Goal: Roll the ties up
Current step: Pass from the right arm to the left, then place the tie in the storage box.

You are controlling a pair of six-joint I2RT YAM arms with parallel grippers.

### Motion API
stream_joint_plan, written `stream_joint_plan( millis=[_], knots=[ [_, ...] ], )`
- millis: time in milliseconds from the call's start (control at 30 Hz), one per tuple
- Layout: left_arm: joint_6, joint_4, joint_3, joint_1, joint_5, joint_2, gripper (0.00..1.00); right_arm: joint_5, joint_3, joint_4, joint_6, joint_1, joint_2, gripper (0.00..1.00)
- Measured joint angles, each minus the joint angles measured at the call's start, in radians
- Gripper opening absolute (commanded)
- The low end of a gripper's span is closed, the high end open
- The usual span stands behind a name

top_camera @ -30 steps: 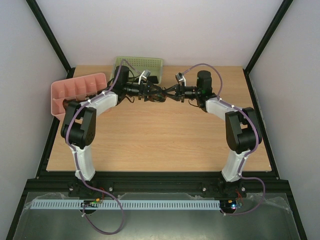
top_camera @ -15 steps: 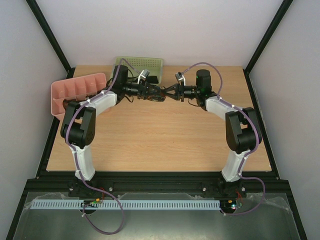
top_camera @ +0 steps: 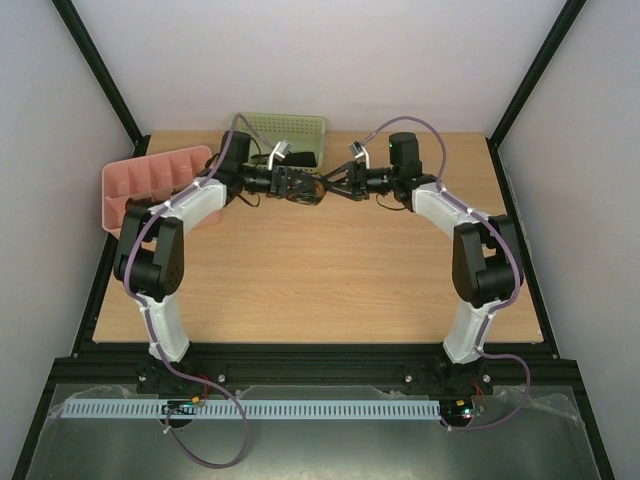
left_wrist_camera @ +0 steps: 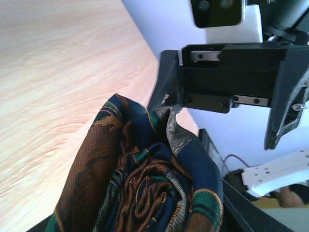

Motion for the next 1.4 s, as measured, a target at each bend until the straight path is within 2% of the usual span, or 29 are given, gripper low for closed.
stream_joint_plan(
  millis=[200,333,500,600,767,1000,1233,1400],
  knots=[
    [0.331,-0.359,0.117,0.110,-0.086,-0.005,0.08,0.089,0.066,-0.245,-0.266,-0.007,-0.007,0.99],
    [0.571,-0.614,0.232,0.210,-0.156,-0.005,0.09,0.169,0.088,-0.344,-0.402,-0.015,-0.028,0.99],
    [0.868,-0.951,0.433,0.369,-0.279,0.038,0.07,0.218,0.088,-0.379,-0.462,-0.035,-0.045,0.99],
    [1.005,-1.062,0.498,0.480,-0.371,0.052,0.03,0.199,0.093,-0.388,-0.457,-0.057,-0.038,0.99],
    [1.212,-1.151,0.534,0.601,-0.562,0.053,0.02,0.137,0.102,-0.373,-0.442,-0.082,-0.026,0.99],
    [1.520,-1.197,0.554,0.667,-0.754,0.070,0.03,0.089,0.085,-0.323,-0.414,-0.081,-0.024,0.99],
    [1.772,-1.201,0.660,0.756,-0.917,0.172,0.02,0.058,0.071,-0.303,-0.379,-0.081,-0.021,0.99],
    [1.946,-1.192,0.678,0.788,-1.039,0.219,0.02,0.042,0.019,-0.241,-0.313,-0.081,-0.021,0.99]
  ],
)
